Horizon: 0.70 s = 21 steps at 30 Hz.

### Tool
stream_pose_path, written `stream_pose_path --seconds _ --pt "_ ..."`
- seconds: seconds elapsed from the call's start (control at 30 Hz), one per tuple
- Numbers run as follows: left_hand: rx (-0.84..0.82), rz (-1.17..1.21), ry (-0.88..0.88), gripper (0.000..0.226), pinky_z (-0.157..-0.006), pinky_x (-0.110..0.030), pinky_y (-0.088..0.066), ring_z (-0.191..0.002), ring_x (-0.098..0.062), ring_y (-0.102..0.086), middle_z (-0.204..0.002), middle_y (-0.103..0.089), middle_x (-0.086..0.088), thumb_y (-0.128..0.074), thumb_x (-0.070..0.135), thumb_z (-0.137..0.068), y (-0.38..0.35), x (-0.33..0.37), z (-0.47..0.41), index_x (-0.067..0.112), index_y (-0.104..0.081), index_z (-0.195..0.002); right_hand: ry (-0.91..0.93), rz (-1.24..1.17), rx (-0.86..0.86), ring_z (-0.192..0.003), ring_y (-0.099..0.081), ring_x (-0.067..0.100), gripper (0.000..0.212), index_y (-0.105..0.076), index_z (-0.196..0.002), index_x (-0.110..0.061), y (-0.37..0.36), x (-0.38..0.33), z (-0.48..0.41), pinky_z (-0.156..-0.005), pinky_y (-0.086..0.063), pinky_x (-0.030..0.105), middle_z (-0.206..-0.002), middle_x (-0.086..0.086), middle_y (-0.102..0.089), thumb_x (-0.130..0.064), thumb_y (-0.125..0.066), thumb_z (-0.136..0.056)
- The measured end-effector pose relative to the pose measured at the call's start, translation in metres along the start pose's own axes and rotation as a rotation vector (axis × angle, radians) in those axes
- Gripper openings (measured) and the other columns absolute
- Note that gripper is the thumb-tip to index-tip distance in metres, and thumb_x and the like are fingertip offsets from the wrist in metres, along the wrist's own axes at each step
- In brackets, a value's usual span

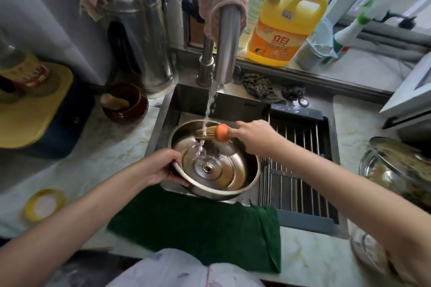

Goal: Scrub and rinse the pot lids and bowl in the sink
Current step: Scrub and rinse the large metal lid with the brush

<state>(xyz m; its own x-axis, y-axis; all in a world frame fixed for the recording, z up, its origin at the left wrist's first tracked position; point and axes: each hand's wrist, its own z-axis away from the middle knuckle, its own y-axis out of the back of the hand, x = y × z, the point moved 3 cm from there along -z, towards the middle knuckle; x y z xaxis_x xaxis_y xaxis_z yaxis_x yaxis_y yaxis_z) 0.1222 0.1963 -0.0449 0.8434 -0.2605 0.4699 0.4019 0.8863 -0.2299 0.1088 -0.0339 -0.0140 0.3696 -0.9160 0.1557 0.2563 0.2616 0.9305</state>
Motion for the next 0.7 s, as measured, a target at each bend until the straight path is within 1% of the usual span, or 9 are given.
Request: stream_pose_path --seconds 0.1,0.2,0.27,0.33,0.4,0.47,0.6,0.63,0.7 --pt "0.059 -0.014 -0.034 0.024 -0.057 -0.048 -0.059 -0.078 -0.031 -0.064 -0.087 -0.062 -0.02 -0.038 -0.009 -0.085 0.01 0.005 0.0 -0.005 -0.054 -0.103 -0.05 -0.001 -0.007 -0.085 -0.066 0.025 0.03 -0.059 -0.117 -0.027 0.005 0.009 -0.005 -0.057 -0.04 0.027 -0.099 -0.001 -0.064 -0.02 -0.055 -0.088" --pt "0.089 -0.106 -0.024 0.03 -0.054 -0.047 -0.057 -0.071 -0.033 -0.067 -0.079 -0.064 -0.02 -0.042 -0.009 -0.084 0.012 0.009 -0.004 -0.007 -0.05 -0.113 0.097 0.114 0.173 -0.062 -0.064 0.024 0.035 -0.062 -0.114 -0.026 0.011 0.001 -0.021 -0.045 -0.03 0.026 -0.089 0.002 -0.061 -0.017 -0.063 -0.08" --pt "0.097 -0.156 -0.013 0.036 -0.054 -0.047 -0.057 -0.069 -0.033 -0.068 -0.076 -0.066 -0.02 -0.043 -0.01 -0.083 0.012 0.011 -0.004 -0.009 -0.048 -0.118 0.121 0.167 0.234 -0.052 -0.059 0.024 0.042 -0.064 -0.114 -0.028 0.014 0.002 -0.029 -0.04 -0.025 0.025 -0.084 0.004 -0.059 -0.015 -0.068 -0.073" --pt "0.109 -0.144 -0.03 0.039 -0.054 -0.049 -0.057 -0.077 -0.036 -0.066 -0.086 -0.064 -0.022 -0.041 -0.011 -0.083 0.013 0.016 -0.002 -0.006 -0.044 -0.122 0.074 0.095 0.136 -0.068 -0.065 0.028 0.038 -0.061 -0.117 -0.027 0.011 0.006 -0.03 -0.047 -0.031 0.029 -0.093 0.003 -0.06 -0.015 -0.06 -0.081" --pt "0.145 -0.099 -0.081 0.045 -0.053 -0.05 -0.057 -0.09 -0.04 -0.062 -0.102 -0.058 -0.023 -0.041 -0.011 -0.083 0.018 0.023 -0.003 0.007 -0.04 -0.124 -0.033 -0.035 -0.097 -0.09 -0.065 0.028 0.032 -0.061 -0.116 -0.023 0.007 0.009 -0.023 -0.06 -0.038 0.03 -0.103 0.002 -0.063 -0.015 -0.051 -0.087" --pt "0.164 -0.067 -0.097 0.05 -0.052 -0.05 -0.056 -0.095 -0.042 -0.059 -0.113 -0.054 -0.024 -0.041 -0.012 -0.083 0.022 0.024 -0.005 0.015 -0.038 -0.125 -0.061 -0.091 -0.222 -0.096 -0.063 0.027 0.031 -0.062 -0.113 -0.021 0.008 0.009 -0.019 -0.066 -0.042 0.029 -0.104 0.002 -0.065 -0.013 -0.05 -0.085" --pt "0.1 -0.156 -0.027 0.053 -0.054 -0.05 -0.057 -0.088 -0.04 -0.064 -0.107 -0.06 -0.026 -0.043 -0.013 -0.082 0.014 0.013 -0.005 0.002 -0.039 -0.133 -0.016 0.088 -0.025 -0.089 -0.065 0.028 0.039 -0.055 -0.123 -0.024 0.01 0.013 -0.025 -0.057 -0.034 0.03 -0.106 0.002 -0.058 -0.01 -0.048 -0.087" --pt "0.104 -0.166 -0.044 0.057 -0.054 -0.051 -0.057 -0.088 -0.04 -0.064 -0.108 -0.06 -0.024 -0.043 -0.013 -0.082 0.013 0.015 -0.006 0.006 -0.037 -0.135 -0.023 0.096 -0.005 -0.088 -0.065 0.027 0.039 -0.053 -0.125 -0.024 0.008 0.013 -0.024 -0.056 -0.033 0.031 -0.107 0.002 -0.056 -0.009 -0.046 -0.089" --pt "0.145 -0.144 -0.109 0.07 -0.051 -0.05 -0.056 -0.093 -0.042 -0.06 -0.117 -0.053 -0.018 -0.041 -0.014 -0.083 0.013 0.025 -0.006 0.026 -0.029 -0.139 -0.032 0.027 -0.076 -0.091 -0.065 0.026 0.034 -0.057 -0.119 -0.022 0.001 0.011 -0.019 -0.059 -0.035 0.03 -0.107 0.0 -0.059 -0.01 -0.046 -0.089"
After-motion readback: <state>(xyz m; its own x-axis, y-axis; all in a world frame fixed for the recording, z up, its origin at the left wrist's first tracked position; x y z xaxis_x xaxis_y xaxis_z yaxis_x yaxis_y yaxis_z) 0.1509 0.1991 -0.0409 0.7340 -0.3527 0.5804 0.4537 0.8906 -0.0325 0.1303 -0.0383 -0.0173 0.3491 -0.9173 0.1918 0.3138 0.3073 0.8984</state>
